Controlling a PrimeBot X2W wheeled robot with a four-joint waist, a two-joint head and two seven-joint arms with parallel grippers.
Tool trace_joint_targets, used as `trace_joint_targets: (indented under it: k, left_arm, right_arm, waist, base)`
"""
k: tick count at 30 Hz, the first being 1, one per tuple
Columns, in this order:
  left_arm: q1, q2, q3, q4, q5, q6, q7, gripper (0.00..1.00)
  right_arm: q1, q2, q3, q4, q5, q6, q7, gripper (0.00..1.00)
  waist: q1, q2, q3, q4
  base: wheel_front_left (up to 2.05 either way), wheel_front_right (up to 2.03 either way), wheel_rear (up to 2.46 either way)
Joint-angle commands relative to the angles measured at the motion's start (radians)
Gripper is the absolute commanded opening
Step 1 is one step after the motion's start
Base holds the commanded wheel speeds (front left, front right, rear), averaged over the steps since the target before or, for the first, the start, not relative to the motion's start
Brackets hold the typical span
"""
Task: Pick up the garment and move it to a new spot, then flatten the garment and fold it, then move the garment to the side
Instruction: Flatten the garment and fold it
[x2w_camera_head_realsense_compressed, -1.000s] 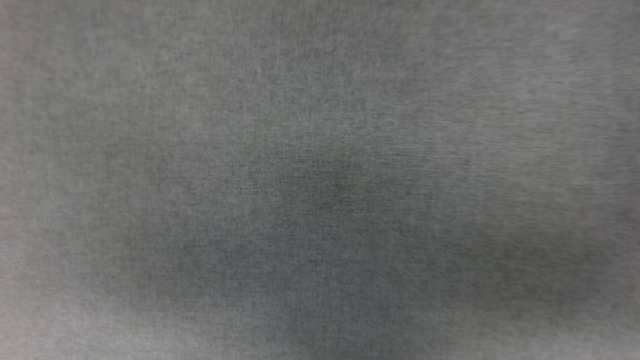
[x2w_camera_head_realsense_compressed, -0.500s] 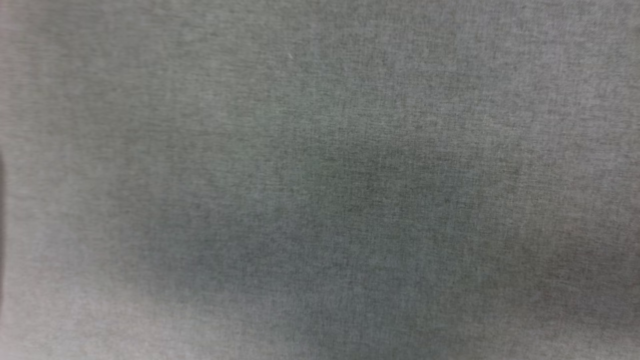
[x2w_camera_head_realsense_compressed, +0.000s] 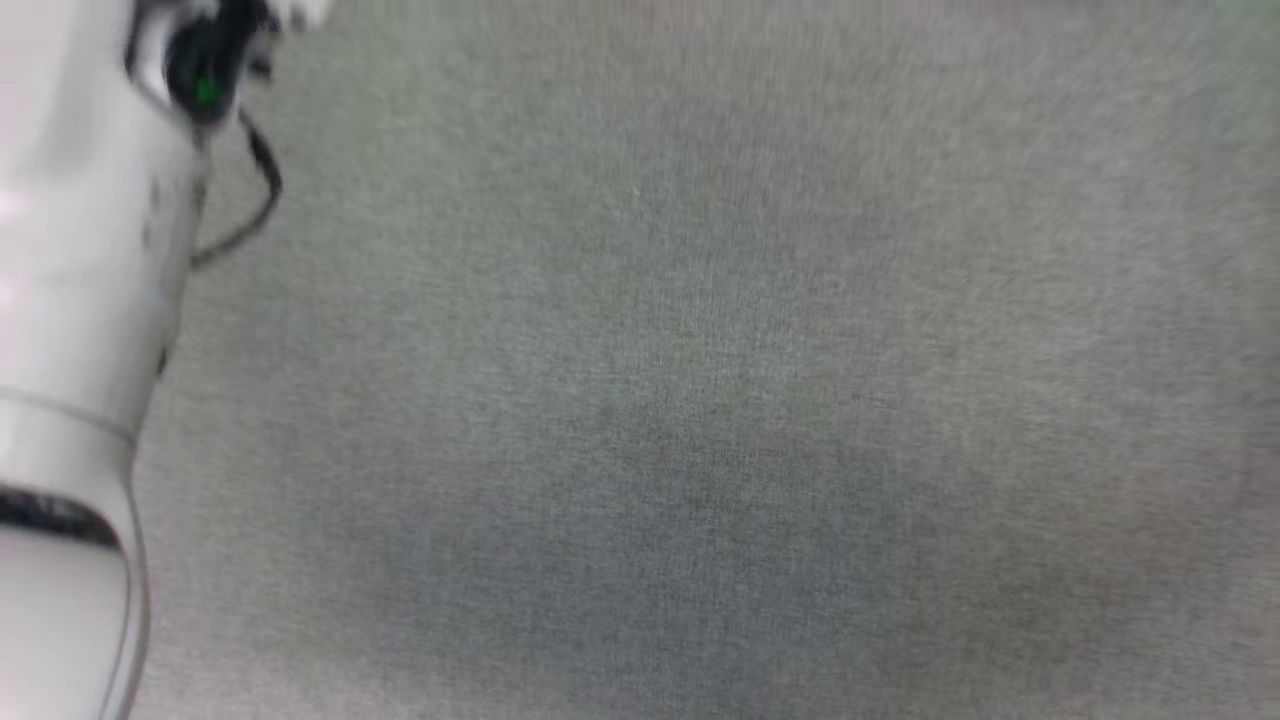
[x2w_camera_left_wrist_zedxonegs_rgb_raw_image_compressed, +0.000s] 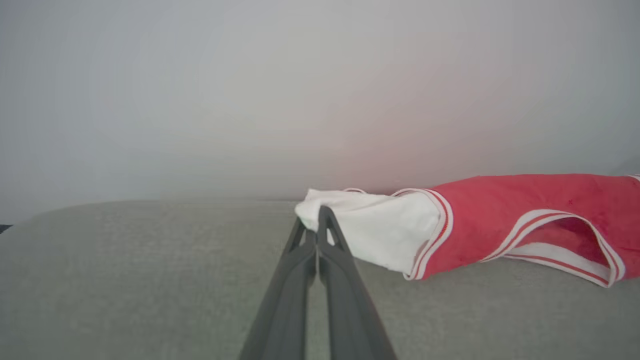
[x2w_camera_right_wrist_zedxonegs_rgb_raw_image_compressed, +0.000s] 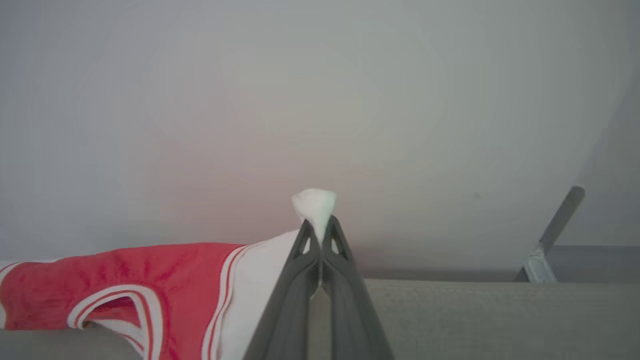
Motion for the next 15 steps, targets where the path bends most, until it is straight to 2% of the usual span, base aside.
trace_joint_targets:
  k: [1, 10, 15]
  left_arm:
    - [0.078, 0.023, -0.006, -0.024, -0.025, -0.002, 0.002, 0.0]
    - [0.399, 0.105, -0.024, -0.159, -0.105, 0.001, 0.048, 0.0]
    - [0.557, 0.15, -0.032, -0.281, -0.126, 0.038, 0.075, 0.0]
  right_arm:
    - [0.077, -0.03, 0.019, -0.04, 0.044, -0.001, 0.043, 0.0]
    - [0.448, -0.129, 0.047, -0.211, 0.2, -0.001, 0.169, 0.0]
    - [0.628, -0.163, 0.045, -0.291, 0.243, -0.001, 0.202, 0.0]
  waist:
    - [0.0, 0.0, -0.183, -0.012]
    - [0.0, 0.0, -0.359, -0.027]
    - [0.0, 0.0, -0.418, -0.023]
  base:
    - [0.0, 0.0, 0.0]
    - [0.0, 0.0, 0.0]
    - [0.0, 0.0, 0.0]
